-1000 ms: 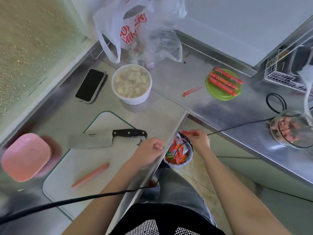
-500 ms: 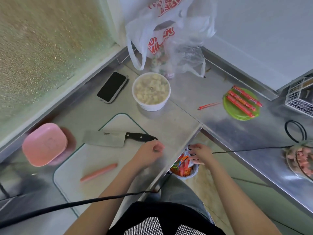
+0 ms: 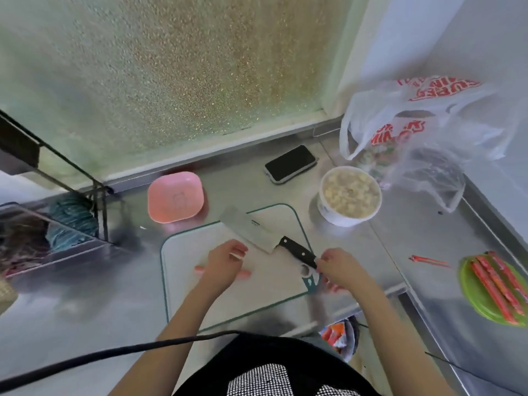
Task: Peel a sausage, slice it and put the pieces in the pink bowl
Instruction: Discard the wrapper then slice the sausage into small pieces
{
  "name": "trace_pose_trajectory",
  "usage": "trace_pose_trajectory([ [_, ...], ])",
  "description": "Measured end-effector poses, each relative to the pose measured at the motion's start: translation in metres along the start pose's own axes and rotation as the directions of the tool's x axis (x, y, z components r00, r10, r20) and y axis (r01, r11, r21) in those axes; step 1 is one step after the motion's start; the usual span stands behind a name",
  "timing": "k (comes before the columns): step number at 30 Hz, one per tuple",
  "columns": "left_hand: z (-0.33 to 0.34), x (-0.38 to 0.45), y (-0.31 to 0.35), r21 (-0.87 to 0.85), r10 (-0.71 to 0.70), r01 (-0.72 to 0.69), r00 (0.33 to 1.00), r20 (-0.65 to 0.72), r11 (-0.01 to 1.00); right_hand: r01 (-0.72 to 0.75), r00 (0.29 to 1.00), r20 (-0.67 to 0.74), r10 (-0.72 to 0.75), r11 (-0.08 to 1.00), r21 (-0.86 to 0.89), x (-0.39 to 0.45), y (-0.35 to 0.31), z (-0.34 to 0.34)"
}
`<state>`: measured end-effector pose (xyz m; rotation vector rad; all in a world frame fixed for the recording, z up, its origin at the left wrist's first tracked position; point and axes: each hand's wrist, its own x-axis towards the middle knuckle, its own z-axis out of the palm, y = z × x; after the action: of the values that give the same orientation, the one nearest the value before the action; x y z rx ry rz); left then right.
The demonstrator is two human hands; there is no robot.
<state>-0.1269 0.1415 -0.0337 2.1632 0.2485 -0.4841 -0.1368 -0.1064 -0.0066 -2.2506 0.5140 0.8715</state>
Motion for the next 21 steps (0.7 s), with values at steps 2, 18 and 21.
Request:
trace_pose_trajectory([
  [2, -0.014, -0.004, -0.02, 0.099, 0.009, -0.002, 0.998, -0.064, 0.995, 0.157, 0.988, 0.006, -0.157, 0.987, 0.023, 0.007, -0.025, 0.015],
  [18, -0.026, -0.001, -0.066, 0.575, 0.131, -0.123, 0.991, 0.029, 0.809, 0.415, 0.8, -0.132, -0.585, 0.7, -0.581, 0.056, -0.059, 0.081],
  [21, -0.025, 0.0, -0.069, 0.609, 0.187, -0.182, 0.981, 0.057, 0.772, 0.367, 0.842, -0.144, -0.52, 0.748, -0.554, 0.056, -0.059, 0.083],
])
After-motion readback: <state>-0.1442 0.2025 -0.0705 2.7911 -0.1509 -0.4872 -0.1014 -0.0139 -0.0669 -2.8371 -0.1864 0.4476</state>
